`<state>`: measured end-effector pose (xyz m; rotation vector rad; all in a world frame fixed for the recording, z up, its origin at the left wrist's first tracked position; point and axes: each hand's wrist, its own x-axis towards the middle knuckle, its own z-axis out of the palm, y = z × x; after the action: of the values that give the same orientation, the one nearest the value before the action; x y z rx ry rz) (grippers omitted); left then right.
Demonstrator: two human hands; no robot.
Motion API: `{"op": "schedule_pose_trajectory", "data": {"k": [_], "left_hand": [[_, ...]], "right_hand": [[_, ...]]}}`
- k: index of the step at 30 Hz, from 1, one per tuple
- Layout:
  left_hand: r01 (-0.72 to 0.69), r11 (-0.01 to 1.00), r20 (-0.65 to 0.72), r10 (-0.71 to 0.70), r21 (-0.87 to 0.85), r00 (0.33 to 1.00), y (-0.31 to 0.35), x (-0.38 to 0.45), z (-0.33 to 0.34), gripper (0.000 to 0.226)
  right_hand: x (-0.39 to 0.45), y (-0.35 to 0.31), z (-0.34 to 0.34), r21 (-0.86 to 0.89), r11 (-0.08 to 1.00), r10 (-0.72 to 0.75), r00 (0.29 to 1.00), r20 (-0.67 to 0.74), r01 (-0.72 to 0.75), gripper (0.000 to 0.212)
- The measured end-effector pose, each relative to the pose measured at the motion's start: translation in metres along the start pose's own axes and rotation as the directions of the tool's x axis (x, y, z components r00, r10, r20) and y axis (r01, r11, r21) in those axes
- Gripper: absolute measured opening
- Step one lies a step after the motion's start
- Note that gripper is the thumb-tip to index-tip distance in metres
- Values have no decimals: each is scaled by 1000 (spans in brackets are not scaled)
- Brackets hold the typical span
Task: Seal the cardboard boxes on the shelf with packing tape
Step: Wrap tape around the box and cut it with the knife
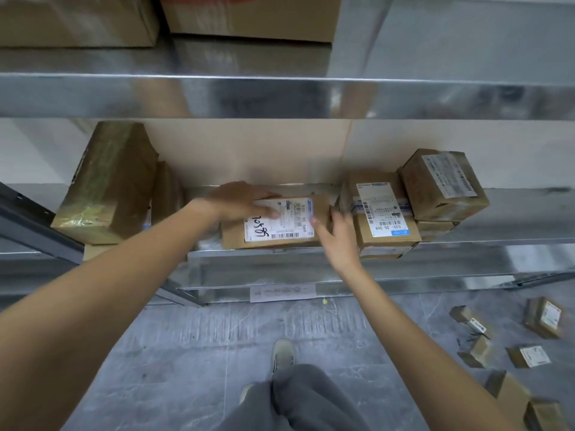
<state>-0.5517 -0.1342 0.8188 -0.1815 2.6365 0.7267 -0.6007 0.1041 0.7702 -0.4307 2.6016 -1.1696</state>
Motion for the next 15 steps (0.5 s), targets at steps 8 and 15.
{"op": "schedule_pose_trajectory", "data": {"k": [8,15], "left_hand": [[207,944,-441,-76,258,894,-2,17,57,71],[253,938,-450,-125,238,884,0,22,57,53]], "right_hand": [[44,-28,15,-324,909,-266,963,30,261,66],[26,-28,23,-564,651,-318,858,404,507,95]]}}
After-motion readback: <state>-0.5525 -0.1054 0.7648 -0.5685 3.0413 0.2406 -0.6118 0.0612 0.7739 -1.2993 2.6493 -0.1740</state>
